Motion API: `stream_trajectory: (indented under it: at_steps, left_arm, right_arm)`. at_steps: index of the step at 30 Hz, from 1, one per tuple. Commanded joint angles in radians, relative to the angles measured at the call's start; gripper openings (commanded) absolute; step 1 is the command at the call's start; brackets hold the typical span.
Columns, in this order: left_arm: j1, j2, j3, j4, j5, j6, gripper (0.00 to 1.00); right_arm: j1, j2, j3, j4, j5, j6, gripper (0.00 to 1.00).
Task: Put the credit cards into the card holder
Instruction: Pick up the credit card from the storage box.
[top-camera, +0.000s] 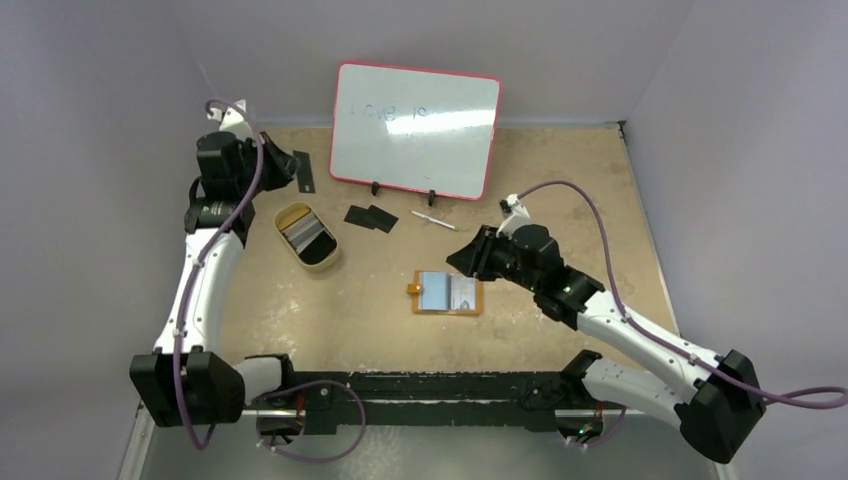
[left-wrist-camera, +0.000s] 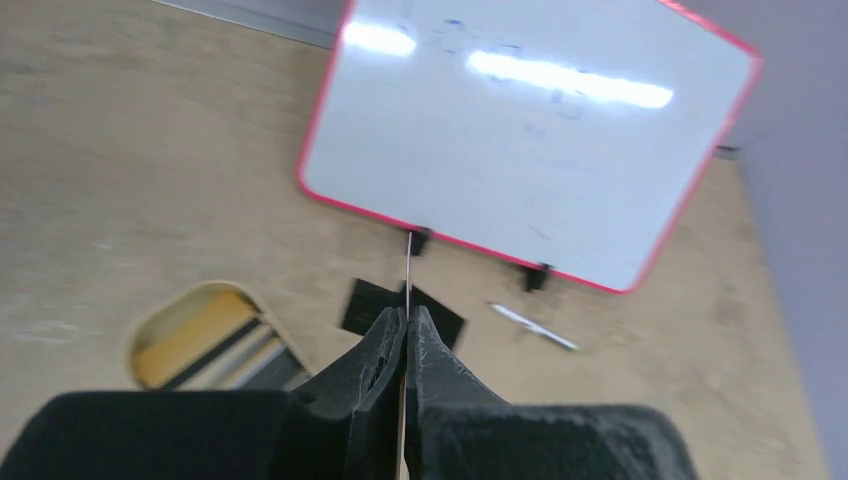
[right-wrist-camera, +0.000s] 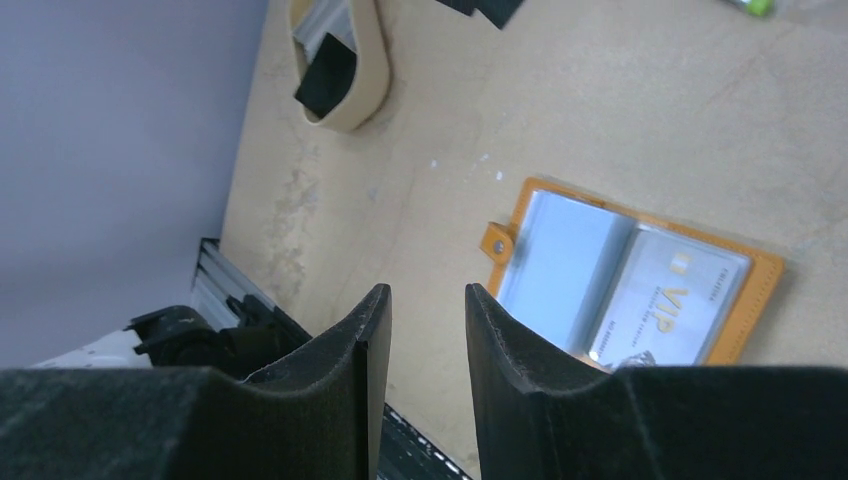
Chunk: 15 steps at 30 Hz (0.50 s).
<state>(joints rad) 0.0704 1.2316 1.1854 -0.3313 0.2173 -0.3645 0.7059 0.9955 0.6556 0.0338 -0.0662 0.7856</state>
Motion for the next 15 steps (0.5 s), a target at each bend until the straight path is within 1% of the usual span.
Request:
stream_trajectory:
  at_steps: [1, 3, 5, 7, 9, 12, 15]
  left_arm:
    - [-0.056, -0.056, -0.100, 0.198, 0.257, -0.301, 0.00]
    - [-0.111, -0.063, -0.140, 0.248, 0.304, -0.357, 0.00]
    - [-0.177, -0.070, -0.198, 0.360, 0.348, -0.462, 0.00]
    - [-0.236, -0.073, -0.265, 0.519, 0.393, -0.609, 0.00]
    - [-0.289, -0.084, -0.323, 0.677, 0.404, -0.729, 0.00]
    - [-0.386, -0.111, -0.386, 0.795, 0.364, -0.798, 0.00]
    - [-0.475, -0.115, -0.416, 0.848, 0.350, -0.836, 0.00]
  right_arm:
    - [-0.002, -0.076, -0.024, 0.214, -0.023, 0.042, 0.35]
    - [-0.007, -0.093, -0.029, 0.286, -0.038, 0.061, 0.35]
    - [-0.020, -0.093, -0.035, 0.393, -0.094, 0.088, 0.35]
    - [-0.037, -0.069, -0.029, 0.467, -0.149, 0.126, 0.35]
    - [-0.057, -0.023, -0.015, 0.530, -0.217, 0.154, 0.35]
    - [-0.076, 0.031, -0.004, 0.631, -0.294, 0.194, 0.35]
    - [-0.079, 0.062, -0.013, 0.695, -0.312, 0.233, 0.35]
